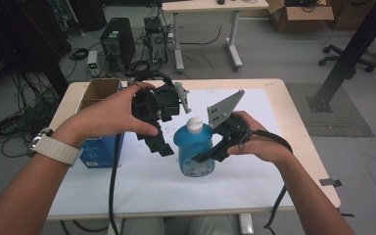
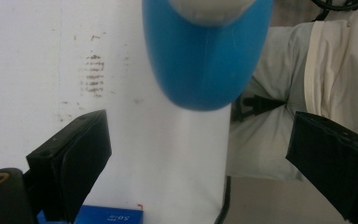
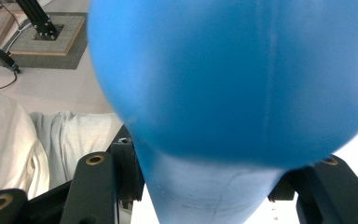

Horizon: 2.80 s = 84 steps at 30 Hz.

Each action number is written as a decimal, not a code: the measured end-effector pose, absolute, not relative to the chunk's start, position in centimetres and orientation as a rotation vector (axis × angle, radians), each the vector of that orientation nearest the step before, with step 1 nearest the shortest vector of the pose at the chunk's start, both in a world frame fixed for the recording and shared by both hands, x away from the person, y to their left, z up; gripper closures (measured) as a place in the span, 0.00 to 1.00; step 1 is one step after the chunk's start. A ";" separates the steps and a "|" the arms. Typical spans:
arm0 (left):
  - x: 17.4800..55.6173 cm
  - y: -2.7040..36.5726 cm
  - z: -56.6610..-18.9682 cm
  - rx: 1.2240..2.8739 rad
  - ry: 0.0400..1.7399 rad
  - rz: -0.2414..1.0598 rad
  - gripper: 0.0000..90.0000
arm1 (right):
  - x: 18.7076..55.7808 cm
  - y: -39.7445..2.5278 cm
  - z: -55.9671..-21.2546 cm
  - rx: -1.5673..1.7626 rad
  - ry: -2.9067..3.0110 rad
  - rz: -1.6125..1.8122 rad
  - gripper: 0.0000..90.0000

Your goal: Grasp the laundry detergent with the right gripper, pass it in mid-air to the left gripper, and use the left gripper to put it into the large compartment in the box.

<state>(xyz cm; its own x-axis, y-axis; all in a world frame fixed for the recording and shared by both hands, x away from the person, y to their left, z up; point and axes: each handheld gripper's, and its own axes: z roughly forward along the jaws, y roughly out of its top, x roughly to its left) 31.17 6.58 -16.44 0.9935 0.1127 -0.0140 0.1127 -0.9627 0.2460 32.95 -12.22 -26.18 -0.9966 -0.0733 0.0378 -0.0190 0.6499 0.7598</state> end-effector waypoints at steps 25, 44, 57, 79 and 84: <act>31.3 5.8 -16.6 2.892 0.148 -0.011 0.07 | 33.2 -9.4 -25.9 0.128 -2.793 -1.246 0.49; 31.6 5.2 -16.8 2.884 0.149 0.003 0.08 | 33.4 -8.8 -25.7 0.126 -2.794 -1.246 0.49; 31.8 5.1 -17.0 2.872 0.143 0.001 0.15 | 33.4 -8.7 -25.8 0.134 -2.795 -1.245 0.49; 31.9 4.9 -17.5 2.879 0.125 -0.018 0.27 | 33.4 -8.7 -25.8 0.125 -2.787 -1.242 0.49; 31.9 5.0 -17.5 2.867 0.125 -0.020 0.33 | 33.4 -8.8 -25.8 0.125 -2.793 -1.245 0.49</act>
<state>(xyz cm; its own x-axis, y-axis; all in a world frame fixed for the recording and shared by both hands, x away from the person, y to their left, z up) 31.91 5.01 -17.51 0.9962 0.0835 -0.0252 0.0872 -0.9595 0.2680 33.44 -8.77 -25.81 -0.9934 -0.1073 0.0404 -0.0417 0.6664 0.7445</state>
